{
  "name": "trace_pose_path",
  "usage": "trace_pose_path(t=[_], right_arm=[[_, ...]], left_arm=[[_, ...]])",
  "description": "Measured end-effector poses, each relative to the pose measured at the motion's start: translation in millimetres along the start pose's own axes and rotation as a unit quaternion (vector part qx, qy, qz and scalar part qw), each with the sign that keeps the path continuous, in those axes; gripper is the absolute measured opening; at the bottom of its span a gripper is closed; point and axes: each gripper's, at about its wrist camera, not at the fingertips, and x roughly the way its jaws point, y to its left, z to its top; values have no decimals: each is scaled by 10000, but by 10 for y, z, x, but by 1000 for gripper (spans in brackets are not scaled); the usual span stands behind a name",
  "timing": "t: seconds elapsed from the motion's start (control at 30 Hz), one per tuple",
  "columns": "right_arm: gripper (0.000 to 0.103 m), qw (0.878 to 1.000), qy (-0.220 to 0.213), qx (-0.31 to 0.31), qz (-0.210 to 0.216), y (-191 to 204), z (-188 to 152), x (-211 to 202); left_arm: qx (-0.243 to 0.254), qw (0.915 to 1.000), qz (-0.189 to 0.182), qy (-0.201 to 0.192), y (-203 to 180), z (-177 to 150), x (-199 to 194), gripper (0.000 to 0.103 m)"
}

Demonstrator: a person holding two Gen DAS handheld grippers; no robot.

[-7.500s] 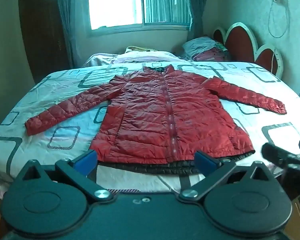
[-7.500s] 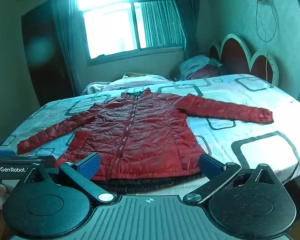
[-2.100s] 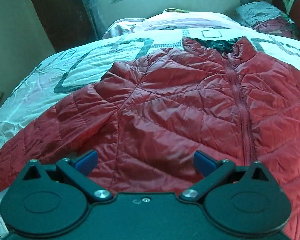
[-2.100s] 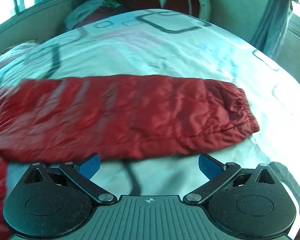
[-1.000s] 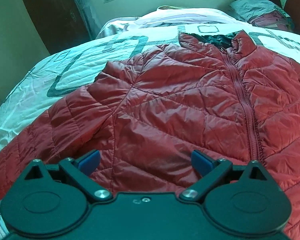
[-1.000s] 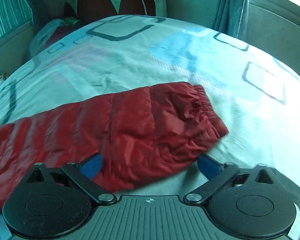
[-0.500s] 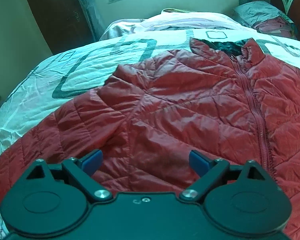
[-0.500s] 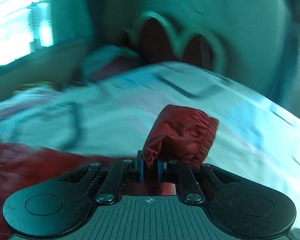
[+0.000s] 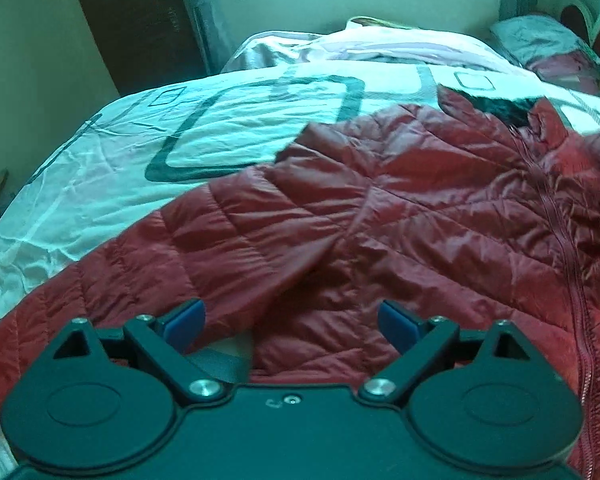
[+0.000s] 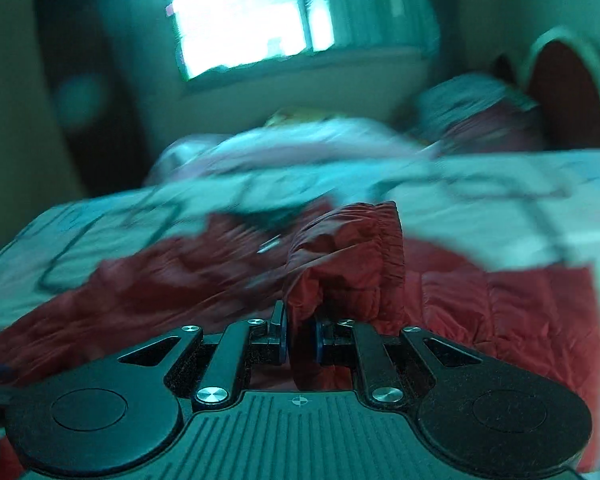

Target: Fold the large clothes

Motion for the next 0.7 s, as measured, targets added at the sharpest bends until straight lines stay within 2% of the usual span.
trace_pose_path(t=[0.13,0.17,0.2,0.23,0.27,0.43,0.57,0.7], right_arm=[[13,9981,490,36,367,194,-146,342],[27,9974,580,81,431,100,-190,359],[64,9964,642,173,530,63,-206,376],[84,9964,601,224,562,73,-214,343],[99,9975,424,221,516,56,-201,268],[98,9996,58,121,255,-283,-27,-149],[99,9981,-203,-156,-557,-763,-86,-648],[99,9930,-239,-254,-1127,-1173,-263,-949]], left_arm=[[-102,9995,-277,-57,81,37,-44,93],[-128,9991,-382,-94,87,43,-62,93],[-147,9987,-476,-126,88,49,-73,93],[-162,9981,-578,-155,78,57,-88,93],[-164,9973,-687,-194,56,63,-105,93],[-97,9925,-1180,-287,-144,91,-162,95],[195,9860,-1631,-270,-447,55,-173,102],[360,9843,-1727,-95,-704,33,-43,103]])
